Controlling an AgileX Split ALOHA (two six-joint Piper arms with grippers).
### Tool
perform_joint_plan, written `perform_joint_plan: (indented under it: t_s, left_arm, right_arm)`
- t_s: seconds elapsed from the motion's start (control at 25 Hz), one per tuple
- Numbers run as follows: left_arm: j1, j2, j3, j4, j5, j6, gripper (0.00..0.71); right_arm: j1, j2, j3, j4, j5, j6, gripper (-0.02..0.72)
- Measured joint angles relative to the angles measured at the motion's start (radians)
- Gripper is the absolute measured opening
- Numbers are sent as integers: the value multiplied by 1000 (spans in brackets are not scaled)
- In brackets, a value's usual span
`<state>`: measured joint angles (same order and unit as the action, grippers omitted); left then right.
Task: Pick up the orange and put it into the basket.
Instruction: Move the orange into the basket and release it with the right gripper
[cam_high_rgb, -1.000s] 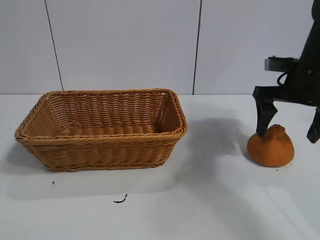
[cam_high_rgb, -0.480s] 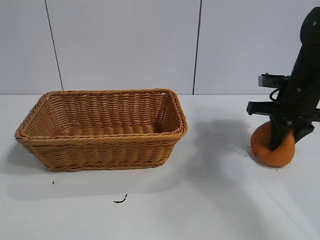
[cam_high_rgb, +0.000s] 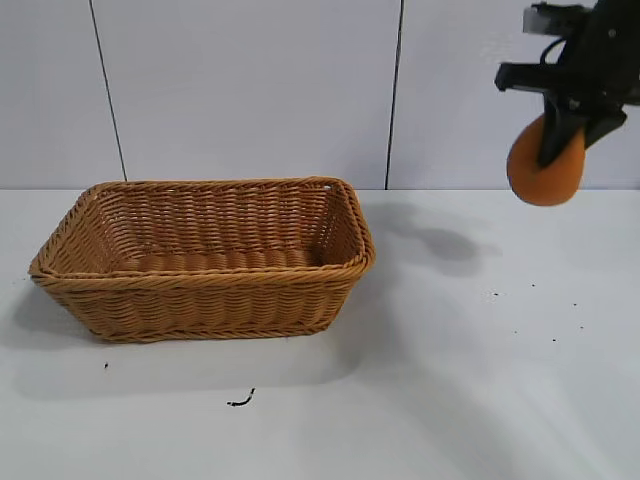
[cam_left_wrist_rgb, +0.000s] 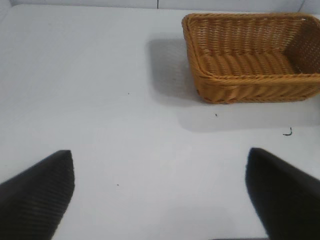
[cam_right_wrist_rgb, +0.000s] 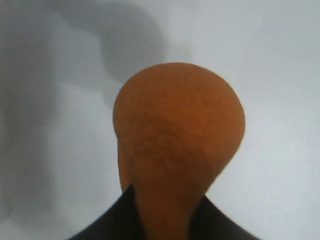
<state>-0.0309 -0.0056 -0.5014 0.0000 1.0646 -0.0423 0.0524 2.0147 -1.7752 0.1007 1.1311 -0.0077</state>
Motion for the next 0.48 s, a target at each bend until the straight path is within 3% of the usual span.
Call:
perform_joint_plan:
  t_s: [0.12, 0.48]
  left_arm:
    - [0, 0, 0, 0, 0, 0, 666]
    - [0, 0, 0, 0, 0, 0, 666]
  right_arm:
    - [30, 0, -46, 0, 14, 8, 44]
    - [275, 9, -123, 1, -8, 81, 44]
